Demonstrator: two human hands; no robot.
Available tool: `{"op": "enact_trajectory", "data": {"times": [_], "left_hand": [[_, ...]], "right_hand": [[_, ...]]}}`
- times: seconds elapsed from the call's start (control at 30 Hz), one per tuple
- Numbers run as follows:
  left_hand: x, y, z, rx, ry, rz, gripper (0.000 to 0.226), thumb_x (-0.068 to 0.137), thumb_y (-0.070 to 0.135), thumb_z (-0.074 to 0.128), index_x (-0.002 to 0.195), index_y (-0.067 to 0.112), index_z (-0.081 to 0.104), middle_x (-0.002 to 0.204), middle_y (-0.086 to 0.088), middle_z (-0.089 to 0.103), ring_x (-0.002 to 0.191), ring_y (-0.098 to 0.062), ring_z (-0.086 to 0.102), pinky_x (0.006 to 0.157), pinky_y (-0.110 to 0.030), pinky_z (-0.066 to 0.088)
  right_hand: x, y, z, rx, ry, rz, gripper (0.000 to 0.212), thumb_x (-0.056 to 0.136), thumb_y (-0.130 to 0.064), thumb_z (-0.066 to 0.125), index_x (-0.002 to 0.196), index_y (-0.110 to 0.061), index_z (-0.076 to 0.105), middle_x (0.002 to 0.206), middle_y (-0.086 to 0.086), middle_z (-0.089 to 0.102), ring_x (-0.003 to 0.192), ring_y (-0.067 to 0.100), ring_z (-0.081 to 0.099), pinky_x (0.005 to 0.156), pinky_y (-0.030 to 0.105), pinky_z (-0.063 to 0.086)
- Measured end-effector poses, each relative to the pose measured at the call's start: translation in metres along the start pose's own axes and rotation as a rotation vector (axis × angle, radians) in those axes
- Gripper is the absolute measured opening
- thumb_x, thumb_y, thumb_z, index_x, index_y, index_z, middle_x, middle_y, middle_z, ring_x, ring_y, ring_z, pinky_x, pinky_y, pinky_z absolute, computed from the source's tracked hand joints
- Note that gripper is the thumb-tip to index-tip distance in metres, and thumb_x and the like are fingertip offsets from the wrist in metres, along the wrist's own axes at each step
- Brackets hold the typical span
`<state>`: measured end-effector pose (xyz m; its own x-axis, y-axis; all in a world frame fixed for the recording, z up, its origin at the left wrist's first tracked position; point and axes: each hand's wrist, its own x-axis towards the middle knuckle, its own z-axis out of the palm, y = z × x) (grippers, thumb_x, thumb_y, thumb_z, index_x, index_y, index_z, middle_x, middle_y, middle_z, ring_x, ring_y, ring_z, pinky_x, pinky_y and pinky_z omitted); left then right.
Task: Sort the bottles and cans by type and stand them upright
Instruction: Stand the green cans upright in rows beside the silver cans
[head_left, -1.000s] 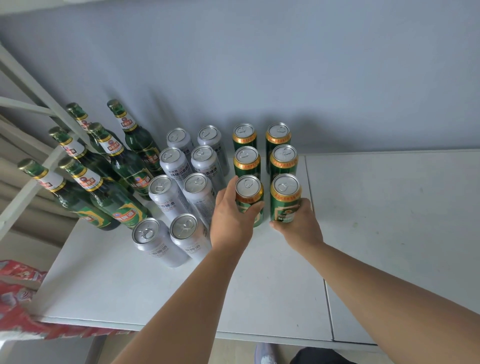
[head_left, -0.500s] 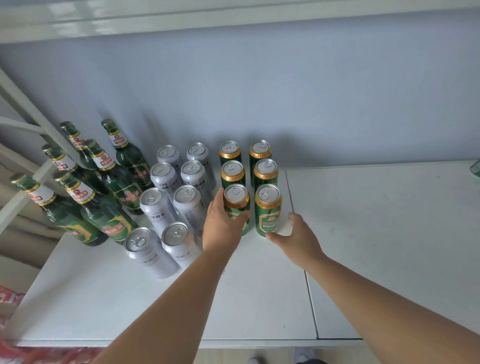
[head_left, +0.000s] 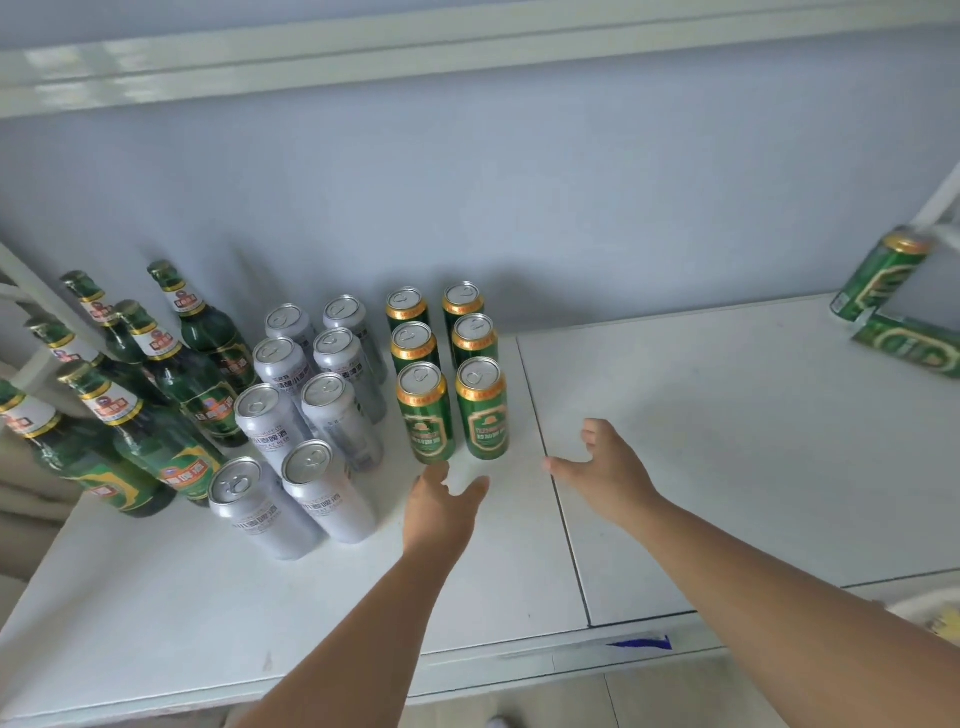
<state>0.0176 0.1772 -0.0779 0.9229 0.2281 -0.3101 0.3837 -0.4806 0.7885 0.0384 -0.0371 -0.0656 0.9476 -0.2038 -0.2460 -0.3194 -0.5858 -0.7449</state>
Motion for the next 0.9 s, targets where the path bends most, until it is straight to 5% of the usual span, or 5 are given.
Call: {"op": "enact_trajectory", "data": {"times": [0.6,0.9], "left_hand": [[-0.098,0.153,0.217,0.105,-0.247,0.23,0.062,0.09,0.047,0.071,0.142,0.02,0.052,0.142,0.005,0.056,0.127,-0.012,0.056,0.098,-0.03,0.046],[-0.127,0.2,0.287,0.088,-0.331,0.274,0.057,0.091,0.044,0.072,0.139,0.019,0.055,0.135,0.004,0.061,0.112,-0.011,0.059,0.092,-0.027,0.045]], "right_hand": [[-0.063,0.18,-0.254,0.108,0.273,0.148,0.082,0.083,-0.051,0.076,0.147,-0.012,0.043,0.147,0.002,0.05,0.134,0.019,0.049,0.108,0.036,0.041],[-0.081,0.243,-0.321,0.149,0.325,0.222,0.079,0.084,-0.052,0.074,0.147,-0.016,0.044,0.146,0.002,0.051,0.133,0.019,0.05,0.107,0.037,0.042]]}}
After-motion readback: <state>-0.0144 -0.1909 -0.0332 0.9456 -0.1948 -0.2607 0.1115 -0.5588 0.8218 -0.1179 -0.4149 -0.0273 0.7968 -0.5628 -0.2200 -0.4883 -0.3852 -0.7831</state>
